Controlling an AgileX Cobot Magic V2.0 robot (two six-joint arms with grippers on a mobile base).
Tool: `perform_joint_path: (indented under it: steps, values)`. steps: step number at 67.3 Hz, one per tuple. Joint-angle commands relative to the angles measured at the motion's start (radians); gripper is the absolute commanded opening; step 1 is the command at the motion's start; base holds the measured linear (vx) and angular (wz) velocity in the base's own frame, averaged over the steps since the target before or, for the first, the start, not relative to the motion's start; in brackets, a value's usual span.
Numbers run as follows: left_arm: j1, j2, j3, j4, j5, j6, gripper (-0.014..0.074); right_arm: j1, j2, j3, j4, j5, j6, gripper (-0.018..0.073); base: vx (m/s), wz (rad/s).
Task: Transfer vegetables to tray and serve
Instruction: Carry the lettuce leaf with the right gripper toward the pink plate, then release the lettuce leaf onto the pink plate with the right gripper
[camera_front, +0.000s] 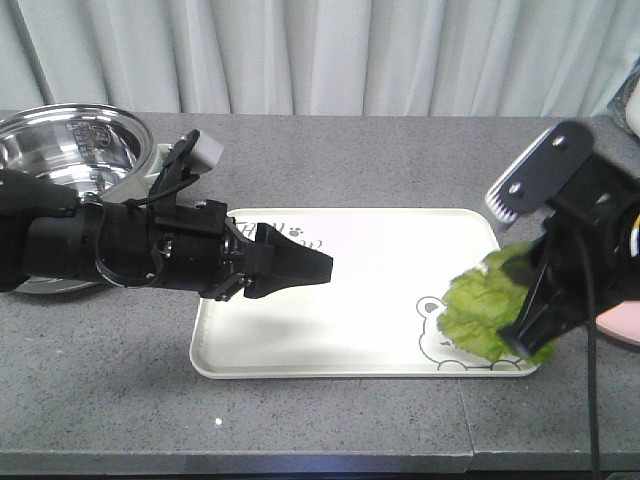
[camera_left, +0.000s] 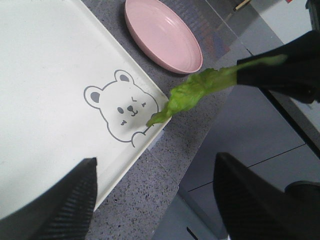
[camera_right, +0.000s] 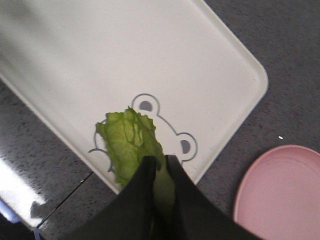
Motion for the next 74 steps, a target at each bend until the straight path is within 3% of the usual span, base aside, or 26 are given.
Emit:
perform_joint_path:
  steps: [1, 8, 16, 30, 42, 65, 74]
  values:
    - [-0.004, -0.036, -0.031, -0.065, 0.021, -0.004, 0.0486, -0.092, -0.023, -0.079, -0.025, -0.039, 0.036, -0.0003, 0.0, 0.0]
    - [-0.004, -0.036, -0.031, -0.065, 0.021, -0.004, 0.0486, -0.23, -0.023, -0.126, 0.019, -0.023, 0.021, -0.0003, 0.0, 0.0]
    - [-0.004, -0.036, -0.031, -0.065, 0.021, -0.004, 0.0486, -0.396, -0.023, -0.141, 0.148, -0.031, -0.038, -0.0003, 0.0, 0.0]
    - [-0.004, -0.036, -0.031, -0.065, 0.021, -0.004, 0.0486, -0.589, -0.008, -0.141, 0.347, -0.058, -0.124, -0.0003, 0.0, 0.0]
    - [-0.004, -0.036, -0.031, -0.065, 0.021, -0.004, 0.0486, -0.638, 0.043, -0.141, 0.483, -0.049, -0.199, -0.0003, 0.0, 0.0]
    - [-0.004, -0.036, -0.031, -0.065, 0.021, -0.004, 0.0486, -0.731, 0.189, -0.141, 0.532, -0.081, -0.201, -0.0003, 0.0, 0.0]
    - [-0.004, -0.036, -0.031, -0.065, 0.021, -0.004, 0.0486, -0.738, 0.225, -0.141, 0.625, -0.066, -0.271, -0.0003, 0.0, 0.0]
